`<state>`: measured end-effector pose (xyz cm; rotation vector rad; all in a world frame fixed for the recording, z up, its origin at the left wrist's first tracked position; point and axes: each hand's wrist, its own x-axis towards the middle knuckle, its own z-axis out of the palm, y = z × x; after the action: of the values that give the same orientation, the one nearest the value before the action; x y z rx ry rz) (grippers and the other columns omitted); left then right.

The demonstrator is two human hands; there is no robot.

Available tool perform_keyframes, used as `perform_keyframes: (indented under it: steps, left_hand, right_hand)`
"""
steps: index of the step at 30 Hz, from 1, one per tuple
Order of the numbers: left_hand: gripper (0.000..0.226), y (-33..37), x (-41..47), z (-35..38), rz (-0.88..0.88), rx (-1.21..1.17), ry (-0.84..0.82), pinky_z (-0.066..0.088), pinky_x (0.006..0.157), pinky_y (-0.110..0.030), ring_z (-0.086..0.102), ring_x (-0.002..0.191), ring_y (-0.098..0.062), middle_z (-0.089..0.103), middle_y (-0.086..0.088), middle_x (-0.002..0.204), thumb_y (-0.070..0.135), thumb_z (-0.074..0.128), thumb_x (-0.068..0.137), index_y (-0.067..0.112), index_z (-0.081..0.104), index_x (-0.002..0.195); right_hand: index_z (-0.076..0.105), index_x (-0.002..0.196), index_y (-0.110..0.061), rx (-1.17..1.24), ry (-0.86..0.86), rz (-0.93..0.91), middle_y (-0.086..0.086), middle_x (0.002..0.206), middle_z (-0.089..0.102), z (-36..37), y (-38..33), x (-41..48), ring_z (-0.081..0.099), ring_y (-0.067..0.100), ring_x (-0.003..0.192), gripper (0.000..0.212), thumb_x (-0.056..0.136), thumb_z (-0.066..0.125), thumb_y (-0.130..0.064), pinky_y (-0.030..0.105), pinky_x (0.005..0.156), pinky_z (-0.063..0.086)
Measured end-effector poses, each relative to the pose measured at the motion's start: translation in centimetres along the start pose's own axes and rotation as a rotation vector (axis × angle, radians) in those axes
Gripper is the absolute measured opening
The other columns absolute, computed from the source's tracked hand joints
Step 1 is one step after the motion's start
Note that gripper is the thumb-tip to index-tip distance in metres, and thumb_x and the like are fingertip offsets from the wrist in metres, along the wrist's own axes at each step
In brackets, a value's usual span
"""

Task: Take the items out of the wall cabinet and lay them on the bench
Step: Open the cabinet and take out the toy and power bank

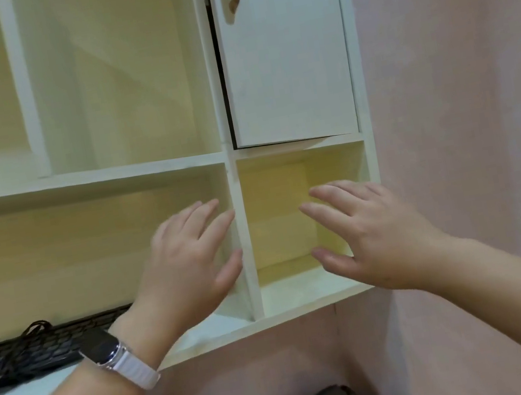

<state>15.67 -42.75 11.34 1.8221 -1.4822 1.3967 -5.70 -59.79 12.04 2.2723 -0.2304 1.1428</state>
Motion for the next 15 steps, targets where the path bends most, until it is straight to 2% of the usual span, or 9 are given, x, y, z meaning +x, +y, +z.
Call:
perform_keyframes:
  steps: [4, 8, 11, 15]
  left_hand:
    - [0.051, -1.5, 4.1, 0.4, 0.025, 0.002, 0.113, 0.038, 0.102, -0.048, 0.051, 0.126, -0.032, 0.056, -0.012, 0.136, 0.041, 0.051, 0.087, 0.013, 0.06, 0.129]
    - [0.048, -2.3, 7.6, 1.4, 0.05, -0.002, 0.235, 0.04, 0.093, -0.044, 0.054, 0.117, -0.033, 0.058, -0.012, 0.13, 0.038, 0.056, 0.084, 0.011, 0.062, 0.124]
    - [0.049, -2.6, 9.5, 2.6, 0.037, 0.003, 0.258, 0.039, 0.089, -0.042, 0.055, 0.117, -0.032, 0.059, -0.011, 0.13, 0.041, 0.054, 0.084, 0.012, 0.062, 0.124]
    - [0.051, -3.1, 10.4, 4.0, 0.056, 0.069, 0.311, 0.036, 0.093, -0.042, 0.055, 0.115, -0.029, 0.059, -0.011, 0.13, 0.042, 0.05, 0.088, 0.011, 0.061, 0.127]
  right_hand:
    - [0.059, 0.129, -0.012, -0.064, 0.07, -0.055, 0.013, 0.13, 0.06, 0.4, 0.7, 4.7, 0.055, 0.035, 0.119, 0.057, 0.089, 0.047, -0.051, 0.046, 0.094, 0.044]
    - [0.057, 0.129, -0.011, -0.133, 0.124, -0.101, 0.012, 0.131, 0.058, 0.1, 1.5, 9.5, 0.054, 0.034, 0.12, 0.058, 0.087, 0.048, -0.05, 0.046, 0.095, 0.044]
    - [0.056, 0.129, -0.013, -0.168, 0.152, -0.158, 0.012, 0.13, 0.058, 0.1, 2.1, 12.4, 0.052, 0.033, 0.121, 0.055, 0.087, 0.049, -0.048, 0.046, 0.095, 0.044]
    - [0.058, 0.126, -0.013, -0.232, 0.217, -0.252, 0.011, 0.13, 0.058, 0.9, 2.9, 15.4, 0.049, 0.032, 0.125, 0.052, 0.086, 0.053, -0.046, 0.046, 0.098, 0.041]
